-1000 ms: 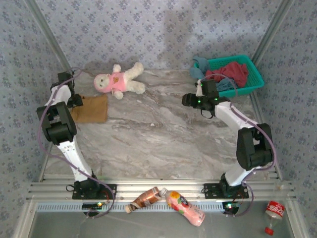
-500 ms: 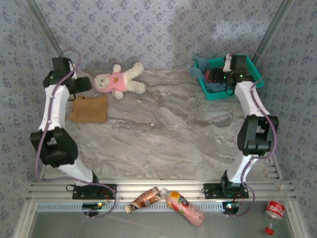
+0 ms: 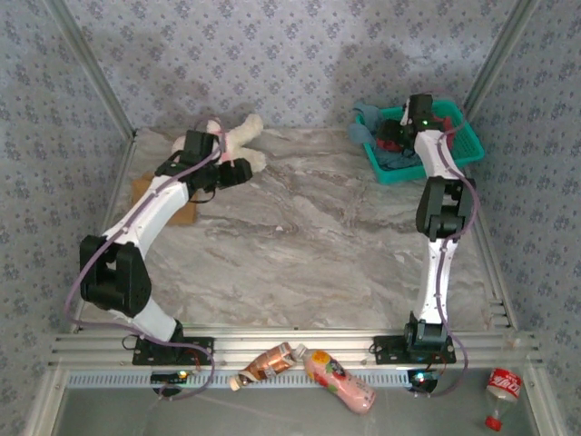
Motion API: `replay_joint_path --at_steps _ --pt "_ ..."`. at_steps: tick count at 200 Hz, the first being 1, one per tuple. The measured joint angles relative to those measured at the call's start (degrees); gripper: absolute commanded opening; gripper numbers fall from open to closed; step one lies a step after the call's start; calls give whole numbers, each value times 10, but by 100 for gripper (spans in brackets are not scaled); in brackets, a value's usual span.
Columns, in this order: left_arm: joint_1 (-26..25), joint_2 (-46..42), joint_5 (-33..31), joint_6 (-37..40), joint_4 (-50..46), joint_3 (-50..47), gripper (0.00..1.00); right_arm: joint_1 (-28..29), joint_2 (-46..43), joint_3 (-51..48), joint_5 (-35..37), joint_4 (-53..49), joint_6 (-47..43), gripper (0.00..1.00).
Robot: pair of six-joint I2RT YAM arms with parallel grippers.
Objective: Fold and stack the tank tops
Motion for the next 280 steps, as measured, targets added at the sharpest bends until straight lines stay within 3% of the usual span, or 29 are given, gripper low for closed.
replay_joint_path --at_steps 24,55,93,134,204,238,280 --pt "-29 26 9 -26 25 0 83 7 40 40 4 -29 3 68" --pt "-36 41 18 -45 38 0 83 8 78 89 8 -61 8 28" --pt "-36 41 23 -47 46 0 83 7 68 83 22 -57 -7 4" --pt "-36 41 24 -46 45 3 83 10 -33 12 37 -15 -33 0" --pt "-28 37 25 -18 -2 74 83 51 -324 -109 36 121 -88 0" --pt "-10 5 25 5 -43 110 83 122 -436 -140 32 160 -139 0" --pt "26 -66 25 30 -89 144 83 265 -529 -148 31 168 -205 0"
